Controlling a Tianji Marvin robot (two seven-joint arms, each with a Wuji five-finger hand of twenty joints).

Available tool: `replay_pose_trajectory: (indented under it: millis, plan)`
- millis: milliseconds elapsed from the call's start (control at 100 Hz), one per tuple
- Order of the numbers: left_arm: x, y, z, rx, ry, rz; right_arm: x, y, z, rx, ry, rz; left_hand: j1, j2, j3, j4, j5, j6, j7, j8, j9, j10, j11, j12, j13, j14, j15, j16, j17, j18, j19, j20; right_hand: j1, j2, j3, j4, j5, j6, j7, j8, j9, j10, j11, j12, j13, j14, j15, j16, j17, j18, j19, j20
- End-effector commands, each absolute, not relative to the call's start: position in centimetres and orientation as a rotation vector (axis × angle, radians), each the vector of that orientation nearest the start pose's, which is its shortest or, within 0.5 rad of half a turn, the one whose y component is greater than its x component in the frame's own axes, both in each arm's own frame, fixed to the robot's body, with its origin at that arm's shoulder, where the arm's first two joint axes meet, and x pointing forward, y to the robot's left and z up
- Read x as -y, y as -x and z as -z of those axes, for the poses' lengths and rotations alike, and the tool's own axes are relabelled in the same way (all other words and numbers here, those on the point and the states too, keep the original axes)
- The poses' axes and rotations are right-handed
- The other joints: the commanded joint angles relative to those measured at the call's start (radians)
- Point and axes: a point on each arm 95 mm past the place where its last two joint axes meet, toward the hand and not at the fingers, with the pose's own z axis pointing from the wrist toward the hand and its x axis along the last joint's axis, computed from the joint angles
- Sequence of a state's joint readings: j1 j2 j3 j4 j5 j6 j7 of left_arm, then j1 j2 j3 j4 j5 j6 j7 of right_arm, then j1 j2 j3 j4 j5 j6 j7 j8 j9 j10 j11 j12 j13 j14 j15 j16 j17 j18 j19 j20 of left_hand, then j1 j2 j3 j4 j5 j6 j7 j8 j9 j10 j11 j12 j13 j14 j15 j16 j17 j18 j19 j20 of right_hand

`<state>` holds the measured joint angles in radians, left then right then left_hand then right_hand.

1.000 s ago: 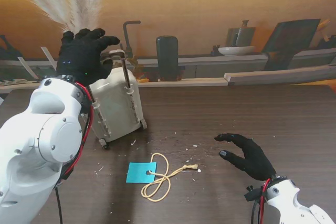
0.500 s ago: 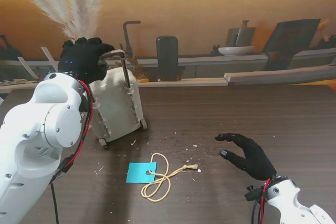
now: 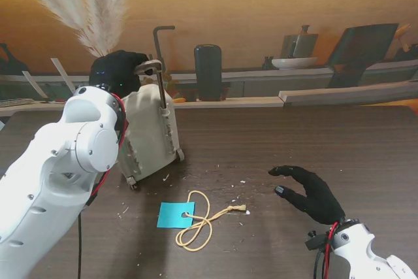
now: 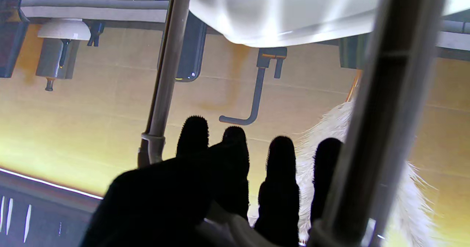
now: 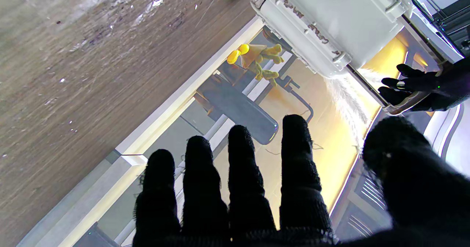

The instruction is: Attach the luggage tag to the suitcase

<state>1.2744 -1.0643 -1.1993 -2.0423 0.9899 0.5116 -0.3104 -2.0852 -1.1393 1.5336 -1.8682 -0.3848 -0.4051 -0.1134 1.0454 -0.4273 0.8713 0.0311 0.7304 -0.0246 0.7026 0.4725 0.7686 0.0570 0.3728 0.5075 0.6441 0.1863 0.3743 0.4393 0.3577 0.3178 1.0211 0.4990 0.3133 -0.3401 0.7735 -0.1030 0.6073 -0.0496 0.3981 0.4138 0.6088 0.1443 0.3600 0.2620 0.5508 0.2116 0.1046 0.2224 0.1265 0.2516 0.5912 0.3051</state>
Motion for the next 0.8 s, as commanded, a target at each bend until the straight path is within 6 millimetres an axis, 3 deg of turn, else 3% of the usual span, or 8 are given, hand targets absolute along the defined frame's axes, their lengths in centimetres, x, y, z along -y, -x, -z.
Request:
replay_pose_trajectory:
  millis: [0,100,190,240,380,790]
  plan:
    - [3.2,-42.7,8.0,-1.064,1.167,1.493,4.5,-27.2,31.8,1.163,1.960,2.533,0.097,0.017,0.103,-0.061,0.119,-0.149,0.075,0.035,0.068,-0.018,0.043,0.020,0.064,-0.020,0.086,0.070,0.051,0.063,0.126,-0.093,0.028,0.024,-0.015,-0.002,0.015,-0.003,0.010,-0.015,0.024,-0.002,-0.005,-0.002,0.013,-0.011,-0.004,-0.002,0.001,-0.043,0.000,-0.002]
    - [3.6,-43.8,7.7,-1.009,1.152,1.536,4.5,-27.1,31.7,1.160,1.960,2.535,0.132,-0.065,0.159,-0.123,0.214,-0.150,0.191,0.076,0.176,-0.011,0.168,0.102,0.161,-0.019,0.251,0.254,0.141,0.039,0.312,-0.138,0.032,0.025,-0.015,-0.002,0.020,-0.003,0.012,-0.015,0.027,0.000,-0.006,-0.002,0.014,-0.010,-0.004,-0.002,0.001,-0.043,0.000,-0.002]
    - [4.2,-44.8,7.2,-0.974,1.132,1.567,4.6,-27.1,31.6,1.153,1.963,2.537,0.168,-0.124,0.180,-0.174,0.242,-0.164,0.348,0.182,0.195,-0.021,0.320,0.263,0.163,-0.011,0.425,0.345,0.186,-0.045,0.473,-0.134,0.035,0.026,-0.015,-0.002,0.023,-0.006,0.013,-0.015,0.029,-0.001,-0.006,-0.002,0.016,-0.010,-0.003,-0.002,0.002,-0.043,0.000,-0.002]
    - [4.7,-45.4,6.9,-0.966,1.124,1.581,4.6,-27.1,31.5,1.151,1.964,2.539,0.182,-0.134,0.183,-0.189,0.237,-0.171,0.439,0.251,0.201,-0.028,0.387,0.349,0.158,0.000,0.507,0.382,0.204,-0.106,0.552,-0.102,0.037,0.027,-0.014,-0.002,0.025,-0.005,0.014,-0.014,0.030,-0.001,-0.006,-0.002,0.017,-0.011,-0.003,-0.002,0.003,-0.043,0.000,-0.002]
    - [6.2,-46.7,6.3,-0.968,1.078,1.607,4.7,-27.2,31.6,1.135,1.980,2.540,0.188,-0.143,0.196,-0.201,0.219,-0.205,0.590,0.385,0.218,-0.055,0.474,0.442,0.157,-0.012,0.619,0.410,0.245,-0.199,0.647,-0.063,0.043,0.026,-0.013,-0.003,0.030,-0.004,0.015,-0.014,0.034,0.001,-0.005,-0.002,0.020,-0.010,-0.002,-0.002,0.004,-0.042,0.001,-0.003]
    - [11.0,-50.5,7.1,-0.919,1.071,1.775,5.2,-28.0,32.1,1.075,2.039,2.514,0.188,-0.127,0.172,-0.196,0.197,-0.215,0.566,0.391,0.200,-0.062,0.452,0.442,0.141,-0.030,0.606,0.393,0.222,-0.195,0.629,-0.065,0.054,0.028,-0.007,-0.004,0.036,-0.002,0.018,-0.014,0.037,0.004,-0.003,-0.001,0.024,-0.008,0.000,-0.003,0.006,-0.043,0.005,-0.005]
